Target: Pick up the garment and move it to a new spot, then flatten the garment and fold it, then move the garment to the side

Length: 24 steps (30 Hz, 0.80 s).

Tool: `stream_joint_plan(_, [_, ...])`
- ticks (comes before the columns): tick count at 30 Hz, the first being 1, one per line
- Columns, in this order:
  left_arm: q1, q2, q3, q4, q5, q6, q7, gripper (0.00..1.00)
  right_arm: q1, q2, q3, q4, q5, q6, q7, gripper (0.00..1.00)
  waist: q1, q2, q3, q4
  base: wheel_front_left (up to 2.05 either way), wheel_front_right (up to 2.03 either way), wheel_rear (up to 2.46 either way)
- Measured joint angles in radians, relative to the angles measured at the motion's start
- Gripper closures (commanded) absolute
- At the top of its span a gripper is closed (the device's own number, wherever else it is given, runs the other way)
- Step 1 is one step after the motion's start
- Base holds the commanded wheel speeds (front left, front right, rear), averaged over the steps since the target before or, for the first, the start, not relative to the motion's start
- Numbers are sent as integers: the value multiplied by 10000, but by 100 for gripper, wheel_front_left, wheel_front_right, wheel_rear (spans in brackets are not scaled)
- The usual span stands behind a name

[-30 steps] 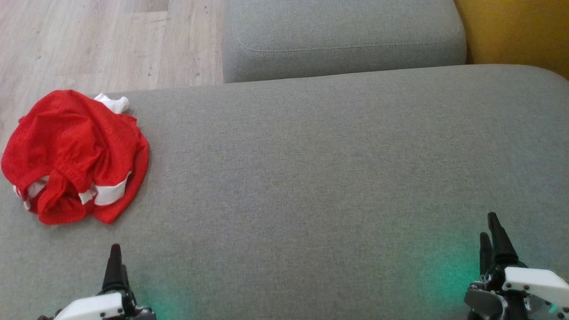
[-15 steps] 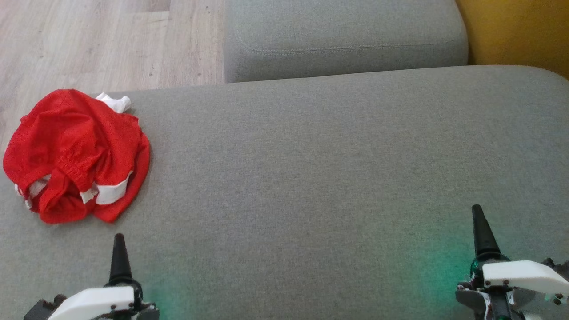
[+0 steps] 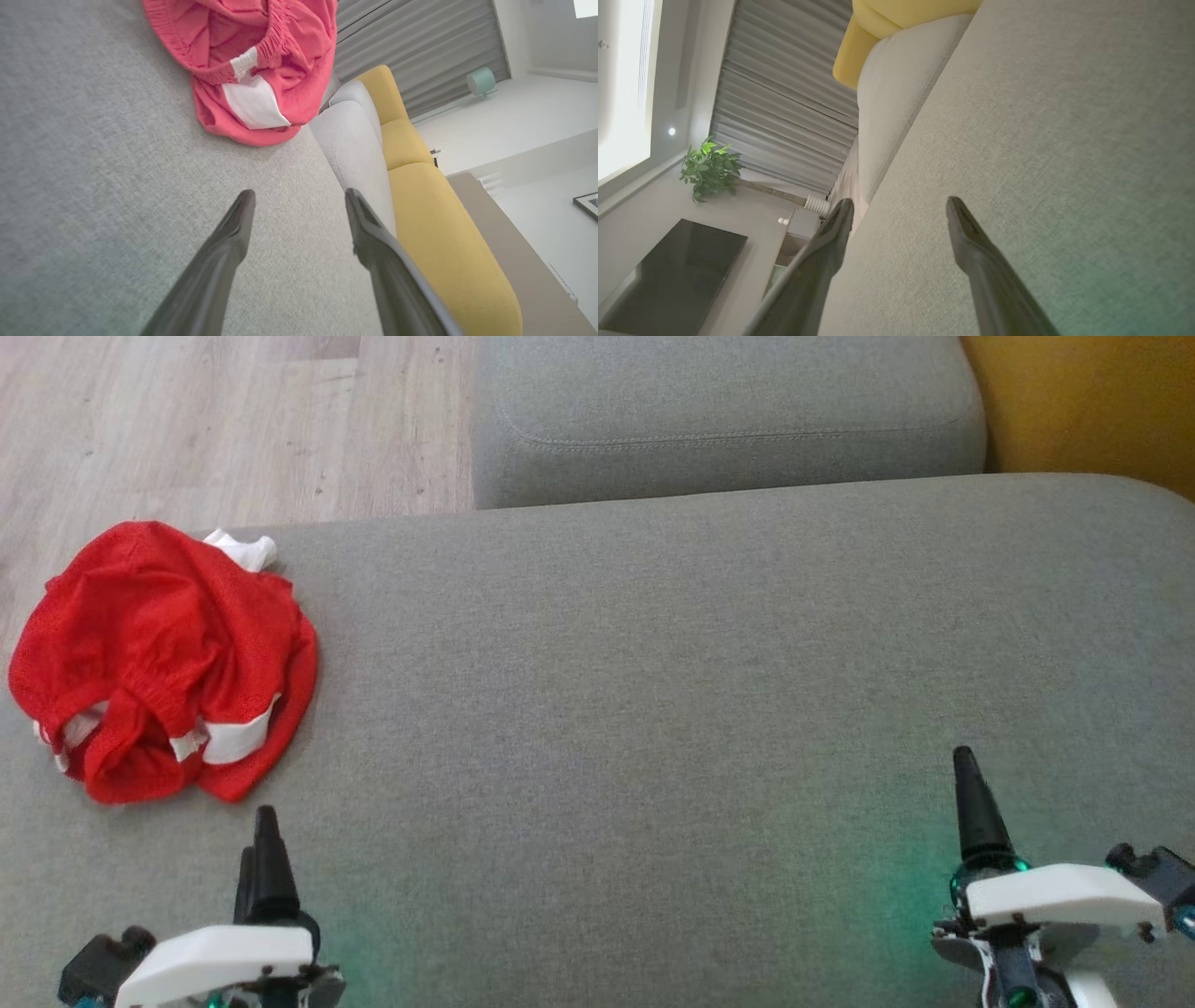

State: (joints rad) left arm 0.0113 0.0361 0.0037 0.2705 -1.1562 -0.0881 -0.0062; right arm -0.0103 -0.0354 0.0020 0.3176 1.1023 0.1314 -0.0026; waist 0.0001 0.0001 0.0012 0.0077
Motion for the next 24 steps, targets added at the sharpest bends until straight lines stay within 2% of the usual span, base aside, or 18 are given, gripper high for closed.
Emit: stream_joint_plan(24, [3, 6, -566, -399, 3101, 104, -685, 0, -12, -8, 855, -23, -3210, 0, -696, 0, 0, 0, -88, 75, 0, 0, 0])
